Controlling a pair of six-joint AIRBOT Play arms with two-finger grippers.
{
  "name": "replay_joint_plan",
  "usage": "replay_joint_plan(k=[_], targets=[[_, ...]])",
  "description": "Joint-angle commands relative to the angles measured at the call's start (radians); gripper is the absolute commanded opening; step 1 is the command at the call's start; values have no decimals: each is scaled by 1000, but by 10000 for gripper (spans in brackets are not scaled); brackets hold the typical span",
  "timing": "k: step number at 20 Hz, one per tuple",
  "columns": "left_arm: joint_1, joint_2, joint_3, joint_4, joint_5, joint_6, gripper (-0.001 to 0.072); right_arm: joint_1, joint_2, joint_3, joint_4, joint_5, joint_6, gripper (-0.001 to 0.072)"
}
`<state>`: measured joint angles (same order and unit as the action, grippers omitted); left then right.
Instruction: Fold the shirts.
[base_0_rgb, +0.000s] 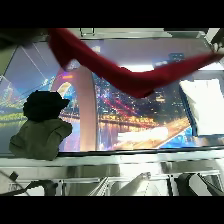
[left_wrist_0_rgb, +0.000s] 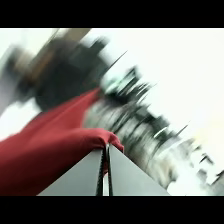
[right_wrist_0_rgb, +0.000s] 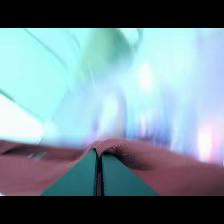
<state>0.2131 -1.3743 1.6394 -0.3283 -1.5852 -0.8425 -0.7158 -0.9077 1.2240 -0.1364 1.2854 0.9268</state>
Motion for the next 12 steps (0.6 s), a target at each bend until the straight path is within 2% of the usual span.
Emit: replay_joint_plan(k=[1, 4, 5, 7, 9, 12], targets=[[83, 199, 0, -365, 32, 161, 19, -68, 152, 253, 72, -157, -68, 14], [161, 348, 0, -264, 154, 212, 20, -74, 236, 309, -25, -269, -67, 14], [183, 384, 0, -172, 213, 203, 20, -74, 246, 309, -61, -283, -66, 14], [190, 428, 0, 77, 338, 116, 21, -73, 238, 308, -108, -261, -43, 14], [127, 413, -2, 276, 389, 50, 21, -70, 194, 297, -112, -190, -16, 15], [-53, 277, -2, 521, 470, -5, 20, -8, 92, 217, -168, -143, 37, 14]])
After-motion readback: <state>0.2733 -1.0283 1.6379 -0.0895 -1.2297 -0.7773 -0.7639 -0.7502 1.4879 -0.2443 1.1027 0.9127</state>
